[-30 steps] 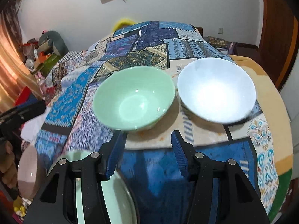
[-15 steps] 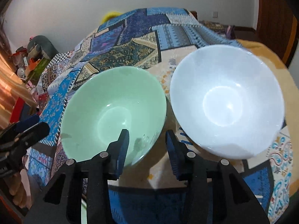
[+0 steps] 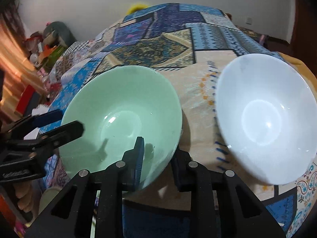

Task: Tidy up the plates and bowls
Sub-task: 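Move the left gripper to the pale green bowl rim and grasp it, then lift the pale green bowl with the left gripper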

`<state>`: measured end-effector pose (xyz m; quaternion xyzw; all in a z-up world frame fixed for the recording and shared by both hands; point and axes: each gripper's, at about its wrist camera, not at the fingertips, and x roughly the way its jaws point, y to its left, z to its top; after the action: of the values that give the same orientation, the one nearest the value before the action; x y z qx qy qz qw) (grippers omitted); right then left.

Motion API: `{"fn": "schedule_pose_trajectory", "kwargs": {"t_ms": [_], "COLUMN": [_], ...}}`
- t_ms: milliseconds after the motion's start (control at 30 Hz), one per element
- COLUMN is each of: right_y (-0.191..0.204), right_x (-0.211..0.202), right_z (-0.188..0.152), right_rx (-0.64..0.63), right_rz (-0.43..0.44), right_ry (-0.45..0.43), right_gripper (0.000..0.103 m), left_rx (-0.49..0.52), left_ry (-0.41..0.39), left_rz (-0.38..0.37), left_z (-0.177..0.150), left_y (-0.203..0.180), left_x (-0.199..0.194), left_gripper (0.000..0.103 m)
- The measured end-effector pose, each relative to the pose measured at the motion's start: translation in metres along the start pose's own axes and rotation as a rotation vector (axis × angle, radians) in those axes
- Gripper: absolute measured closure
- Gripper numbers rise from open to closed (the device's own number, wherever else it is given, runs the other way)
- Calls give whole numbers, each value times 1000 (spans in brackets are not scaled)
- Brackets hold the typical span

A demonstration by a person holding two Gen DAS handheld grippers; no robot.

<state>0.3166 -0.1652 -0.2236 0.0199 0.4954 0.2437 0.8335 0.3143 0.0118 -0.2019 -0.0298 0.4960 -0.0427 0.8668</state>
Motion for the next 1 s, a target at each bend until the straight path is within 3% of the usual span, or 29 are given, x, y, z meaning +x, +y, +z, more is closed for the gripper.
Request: {"fn": "schedule_pose_trajectory", "kwargs": {"t_ms": [133,233,300,333,500,600,1000], "right_y": [10,8,8,8,12,11,27], "right_x": [-2,-5,-5,-5,-6,-7,-32], "right_z": [-4,-5,-4,-3,0,-2,-9], "right_rx": [-46,-29,-23,-21,-18,-9,-26], "right_rz": [-3,18,28,28,24,33,32], "right_ry": [-2,0,-5,-8,-26,-26,-61], "right_gripper": [80,80,80,80,80,81,82], "left_rx": [-11,-13,-12,-12,14,33,19], "left_ry": [23,60,88,96,77,54,6], "left_rz": [13,14,9,4,-4,18,-7], "left_z": [-7,-13,-16,-17,-18,-18,-27], "left_y": [3,5,5,6,-3,-7,-10], "left_x": [4,8,12,14,13,10,-25], "left_gripper": [23,38,55,58,87,87,87]}}
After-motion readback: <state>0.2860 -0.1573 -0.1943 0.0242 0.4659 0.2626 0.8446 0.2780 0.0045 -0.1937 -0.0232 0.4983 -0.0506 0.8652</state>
